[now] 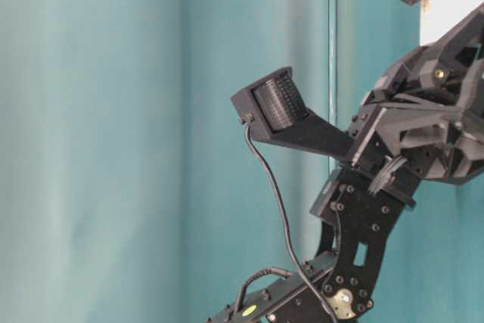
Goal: Move the wooden board into place and insert the rod into its hole.
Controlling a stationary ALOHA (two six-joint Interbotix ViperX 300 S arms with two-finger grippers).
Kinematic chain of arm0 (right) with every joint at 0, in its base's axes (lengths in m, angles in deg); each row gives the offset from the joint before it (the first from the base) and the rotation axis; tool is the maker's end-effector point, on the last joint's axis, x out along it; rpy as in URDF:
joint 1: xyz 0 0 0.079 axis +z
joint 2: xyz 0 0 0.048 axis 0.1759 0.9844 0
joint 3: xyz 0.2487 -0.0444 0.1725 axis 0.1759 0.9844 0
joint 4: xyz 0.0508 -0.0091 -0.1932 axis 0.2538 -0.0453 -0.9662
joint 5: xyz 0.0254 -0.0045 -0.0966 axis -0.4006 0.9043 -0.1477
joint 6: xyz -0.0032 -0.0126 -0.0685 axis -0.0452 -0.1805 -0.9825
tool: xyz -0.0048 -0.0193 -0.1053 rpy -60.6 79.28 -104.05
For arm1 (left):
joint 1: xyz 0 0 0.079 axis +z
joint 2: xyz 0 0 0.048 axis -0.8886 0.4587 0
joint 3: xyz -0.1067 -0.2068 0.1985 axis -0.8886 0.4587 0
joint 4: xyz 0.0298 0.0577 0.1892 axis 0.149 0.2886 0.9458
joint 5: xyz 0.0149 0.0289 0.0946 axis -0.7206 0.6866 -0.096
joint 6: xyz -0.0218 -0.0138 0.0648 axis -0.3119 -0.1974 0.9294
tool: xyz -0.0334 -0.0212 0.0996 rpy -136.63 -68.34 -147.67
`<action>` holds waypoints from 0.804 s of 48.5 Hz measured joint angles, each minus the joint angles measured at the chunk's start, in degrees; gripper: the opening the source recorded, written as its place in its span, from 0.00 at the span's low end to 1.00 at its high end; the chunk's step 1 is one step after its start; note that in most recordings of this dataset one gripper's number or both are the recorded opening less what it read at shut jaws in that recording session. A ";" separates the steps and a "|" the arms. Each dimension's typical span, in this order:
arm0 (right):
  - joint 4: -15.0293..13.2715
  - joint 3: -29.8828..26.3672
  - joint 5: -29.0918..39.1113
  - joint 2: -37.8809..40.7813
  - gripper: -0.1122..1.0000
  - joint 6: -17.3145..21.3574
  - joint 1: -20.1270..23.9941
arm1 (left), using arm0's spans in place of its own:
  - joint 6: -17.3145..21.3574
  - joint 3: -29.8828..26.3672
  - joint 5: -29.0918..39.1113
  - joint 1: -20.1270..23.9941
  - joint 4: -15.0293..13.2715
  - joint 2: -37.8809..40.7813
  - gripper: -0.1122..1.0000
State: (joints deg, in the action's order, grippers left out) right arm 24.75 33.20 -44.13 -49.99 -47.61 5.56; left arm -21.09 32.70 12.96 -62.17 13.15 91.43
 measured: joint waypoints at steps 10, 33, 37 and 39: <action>0.09 -1.32 4.31 -0.53 0.85 0.09 -0.53 | 0.00 -0.09 0.09 0.00 0.00 0.00 0.30; 0.00 -1.67 7.03 -7.73 0.85 -0.09 -0.35 | 0.00 -0.09 0.26 0.09 0.00 0.00 0.30; 0.00 -1.58 8.44 -10.02 0.85 0.00 -0.35 | 0.09 -0.09 0.35 0.18 0.00 -0.09 0.30; 0.00 -1.49 9.32 -10.81 0.85 -0.09 -0.35 | 0.00 0.00 0.35 0.18 0.00 0.00 0.30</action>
State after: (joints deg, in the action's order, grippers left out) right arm 24.75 31.71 -34.82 -60.80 -47.70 5.21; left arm -21.09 32.70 13.31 -62.00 13.15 91.43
